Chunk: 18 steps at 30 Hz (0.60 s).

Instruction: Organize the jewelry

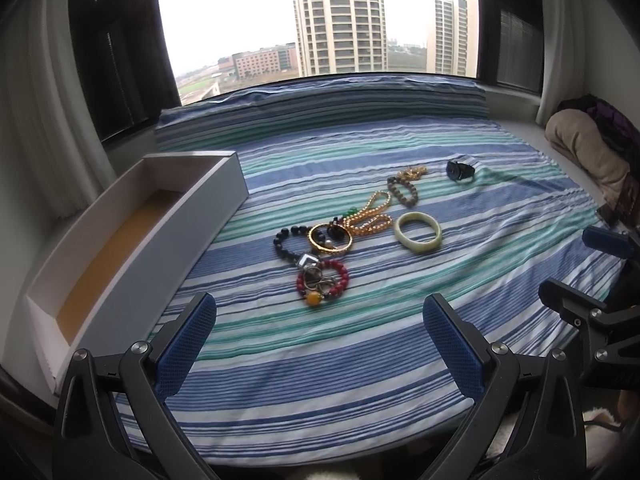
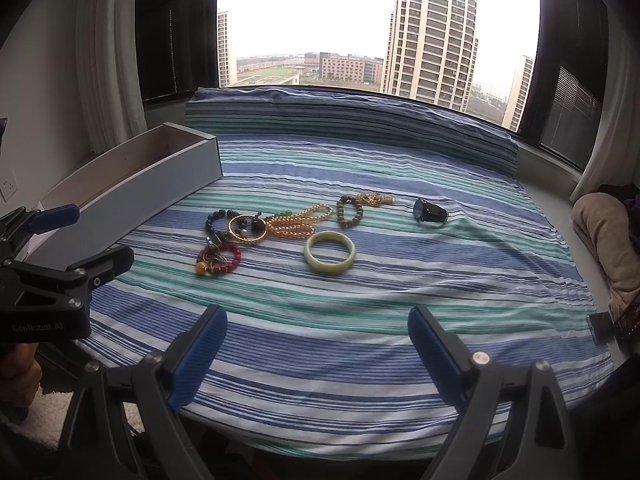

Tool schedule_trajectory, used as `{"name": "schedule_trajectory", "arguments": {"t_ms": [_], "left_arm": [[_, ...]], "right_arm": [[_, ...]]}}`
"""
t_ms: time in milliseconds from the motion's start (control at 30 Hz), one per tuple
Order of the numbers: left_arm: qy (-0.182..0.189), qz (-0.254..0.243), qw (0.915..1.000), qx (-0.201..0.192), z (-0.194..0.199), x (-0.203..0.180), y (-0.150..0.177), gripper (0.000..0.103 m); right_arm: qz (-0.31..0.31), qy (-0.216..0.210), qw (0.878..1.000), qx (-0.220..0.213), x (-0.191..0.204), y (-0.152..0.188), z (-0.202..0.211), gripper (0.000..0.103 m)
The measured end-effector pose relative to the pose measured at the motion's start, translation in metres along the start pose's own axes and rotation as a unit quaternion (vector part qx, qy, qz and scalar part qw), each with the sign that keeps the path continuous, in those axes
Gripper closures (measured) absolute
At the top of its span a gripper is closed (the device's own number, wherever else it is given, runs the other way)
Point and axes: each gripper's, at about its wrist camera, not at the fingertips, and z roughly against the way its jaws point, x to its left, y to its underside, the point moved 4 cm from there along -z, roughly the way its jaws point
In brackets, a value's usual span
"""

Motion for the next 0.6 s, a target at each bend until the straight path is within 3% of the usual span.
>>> {"name": "schedule_trajectory", "arguments": {"t_ms": [600], "left_arm": [[0.004,-0.002,1.0000,-0.002,0.0020,-0.0016,0.0022,0.000]], "right_arm": [[0.003,0.000,1.000,0.002,0.0019,0.0019,0.0001,0.009]]}}
